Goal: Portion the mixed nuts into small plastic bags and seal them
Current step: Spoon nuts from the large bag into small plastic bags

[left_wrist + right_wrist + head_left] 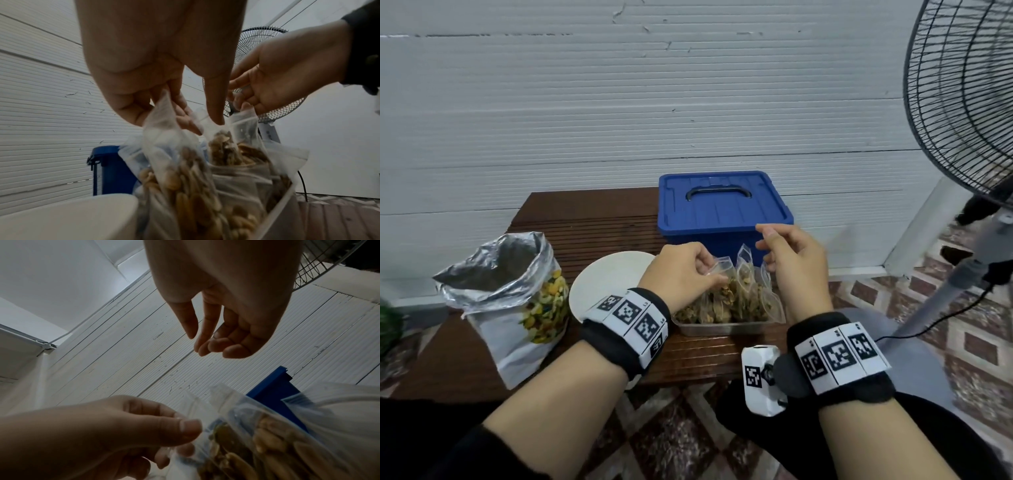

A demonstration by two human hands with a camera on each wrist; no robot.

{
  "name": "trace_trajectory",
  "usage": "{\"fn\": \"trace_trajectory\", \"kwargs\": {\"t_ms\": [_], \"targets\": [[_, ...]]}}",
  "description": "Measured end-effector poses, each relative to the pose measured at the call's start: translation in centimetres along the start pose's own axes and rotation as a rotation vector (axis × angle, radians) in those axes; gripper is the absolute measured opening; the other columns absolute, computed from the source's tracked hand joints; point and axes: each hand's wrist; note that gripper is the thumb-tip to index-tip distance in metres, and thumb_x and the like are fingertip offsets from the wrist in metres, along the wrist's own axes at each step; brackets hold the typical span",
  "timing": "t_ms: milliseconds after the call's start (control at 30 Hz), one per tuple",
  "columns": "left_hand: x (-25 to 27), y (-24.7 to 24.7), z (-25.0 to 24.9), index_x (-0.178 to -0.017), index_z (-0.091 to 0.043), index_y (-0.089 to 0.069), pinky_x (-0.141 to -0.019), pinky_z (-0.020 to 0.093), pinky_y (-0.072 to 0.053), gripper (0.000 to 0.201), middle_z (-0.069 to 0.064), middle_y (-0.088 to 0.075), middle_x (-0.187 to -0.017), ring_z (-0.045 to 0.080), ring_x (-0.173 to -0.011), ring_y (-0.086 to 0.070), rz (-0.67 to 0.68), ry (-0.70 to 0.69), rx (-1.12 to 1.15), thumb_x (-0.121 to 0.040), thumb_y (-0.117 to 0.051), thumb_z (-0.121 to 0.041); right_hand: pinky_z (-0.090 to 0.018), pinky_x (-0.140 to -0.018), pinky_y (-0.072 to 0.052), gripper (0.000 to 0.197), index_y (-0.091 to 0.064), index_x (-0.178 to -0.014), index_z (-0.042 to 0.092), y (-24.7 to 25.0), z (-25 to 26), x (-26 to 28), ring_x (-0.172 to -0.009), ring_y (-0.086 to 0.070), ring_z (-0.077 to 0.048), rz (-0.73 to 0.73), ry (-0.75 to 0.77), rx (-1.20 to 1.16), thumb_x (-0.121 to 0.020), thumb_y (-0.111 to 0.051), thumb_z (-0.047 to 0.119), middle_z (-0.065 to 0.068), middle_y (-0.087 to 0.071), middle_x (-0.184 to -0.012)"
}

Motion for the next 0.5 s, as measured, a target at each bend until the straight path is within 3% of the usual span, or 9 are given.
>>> {"fn": "trace_trajectory", "kwargs": {"t_ms": [233, 367, 500], "targets": [[0.4, 0.2, -0.1, -0.103, -0.024, -0.066, -0.075, 0.023, -0.048, 0.048, -0.013, -0.064, -0.095, -0.001, -0.074, -0.05, -0.009, -0.058, 0.0, -0.065, -0.083, -0.047, -0.03, -0.075, -0.049, 0.012, -0.069, -0.092, 0.019, -0.3, 0.1, 0.1, -0.072, -0.057, -0.007, 0.006, 0.004, 0.001, -0.093, -0.057, 0.022, 0.004, -0.065, -0.078], [0.6, 0.7, 0.0, -0.104, -0.024, -0.067, -0.073, 0.019, -0.044, 0.049, -0.013, -0.062, -0.095, -0.003, -0.072, -0.048, 0.002, -0.069, 0.005, -0.064, -0.084, -0.048, -0.029, -0.075, -0.049, 0.013, -0.069, -0.093, 0.02, -0.9, 0.3, 0.0, -0.071, -0.057, -0.004, 0.015, 0.008, 0.016, -0.094, -0.056, 0.022, 0.006, -0.065, -0.078], [0.8, 1.1, 0.1, -0.103, -0.027, -0.065, -0.077, 0.019, -0.043, 0.048, -0.016, -0.058, -0.094, -0.004, -0.08, -0.05, -0.005, -0.051, 0.003, -0.064, -0.084, -0.048, -0.031, -0.077, -0.05, 0.013, -0.069, -0.091, 0.019, -1.6, 0.4, 0.0, -0.073, -0.058, -0.007, 0.025, -0.008, 0.019, -0.093, -0.057, 0.023, 0.004, -0.066, -0.078]]}}
Point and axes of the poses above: each hand's wrist, its own x-axis away from the middle knuckle, its own y-axis out of the back of the hand, z = x × y
